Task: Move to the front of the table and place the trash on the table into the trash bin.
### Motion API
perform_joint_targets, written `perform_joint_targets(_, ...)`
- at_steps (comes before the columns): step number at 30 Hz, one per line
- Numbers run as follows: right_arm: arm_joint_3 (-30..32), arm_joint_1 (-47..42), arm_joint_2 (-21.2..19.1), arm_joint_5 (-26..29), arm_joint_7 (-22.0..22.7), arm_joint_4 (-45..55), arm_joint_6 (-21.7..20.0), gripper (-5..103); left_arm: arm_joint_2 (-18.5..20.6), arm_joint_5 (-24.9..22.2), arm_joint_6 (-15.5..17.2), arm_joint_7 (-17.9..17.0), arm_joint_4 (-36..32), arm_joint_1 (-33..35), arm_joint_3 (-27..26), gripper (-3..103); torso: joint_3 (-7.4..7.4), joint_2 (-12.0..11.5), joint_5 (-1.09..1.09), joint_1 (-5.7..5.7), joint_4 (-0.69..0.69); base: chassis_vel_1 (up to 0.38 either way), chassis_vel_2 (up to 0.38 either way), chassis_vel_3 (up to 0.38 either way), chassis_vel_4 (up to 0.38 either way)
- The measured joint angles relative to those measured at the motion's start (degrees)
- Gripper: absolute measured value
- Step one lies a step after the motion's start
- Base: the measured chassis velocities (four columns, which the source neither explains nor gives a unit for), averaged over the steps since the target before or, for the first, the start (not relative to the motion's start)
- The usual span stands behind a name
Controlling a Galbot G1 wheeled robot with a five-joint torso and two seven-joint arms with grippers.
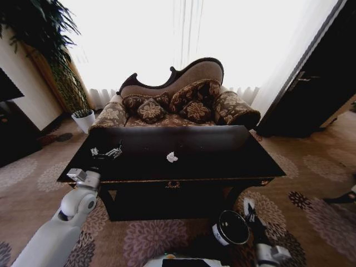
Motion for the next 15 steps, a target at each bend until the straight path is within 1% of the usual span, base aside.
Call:
perform_joint_targets(1,-1.4,1.1,0.0,-1.1,0.1,-3.0,1.1,0,0.0,0.0,0.0,0.0,0.0,0.0,0.0,100,0.0,0.0,0.02,0.0,-0.01,0.0,0.0,0.0,0.0)
perform_joint_targets(2,-1.4,1.1,0.0,-1.1,0.1,-3.0,1.1,0,0.0,0.0,0.0,0.0,0.0,0.0,0.0,100,0.0,0.0,0.02,0.0,-0.01,0.0,0.0,0.0,0.0)
perform_joint_targets(5,-4.5,4.7,-0.5,-3.4,0.2,-11.3,4.2,0,0.0,0.0,0.0,0.0,0.0,0.0,0.0,100,0.0,0.0,0.0,0.0,0.0,0.0,0.0,0.0,0.0)
perform_joint_targets(9,-5.9,7.3,-1.3,-3.6,0.2,-16.7,5.2,0,0.0,0.0,0.0,0.0,0.0,0.0,0.0,100,0.0,0.0,0.0,0.0,-0.01,0.0,0.0,0.0,0.0)
perform_joint_targets(11,-7.4,10.1,-2.2,-3.9,0.7,-22.2,6.3,0,0.0,0.0,0.0,0.0,0.0,0.0,0.0,100,0.0,0.0,0.0,0.0,0.0,0.0,0.0,0.0,0.0)
perform_joint_targets(12,-7.4,10.1,-2.2,-3.9,0.7,-22.2,6.3,0,0.0,0.0,0.0,0.0,0.0,0.0,0.0,100,0.0,0.0,0.0,0.0,0.0,0.0,0.0,0.0,0.0)
perform_joint_targets(15,-9.3,13.7,-3.2,-5.0,1.3,-29.2,8.1,0,0.0,0.0,0.0,0.0,0.0,0.0,0.0,100,0.0,0.0,0.01,0.0,-0.01,0.0,0.0,0.0,0.0)
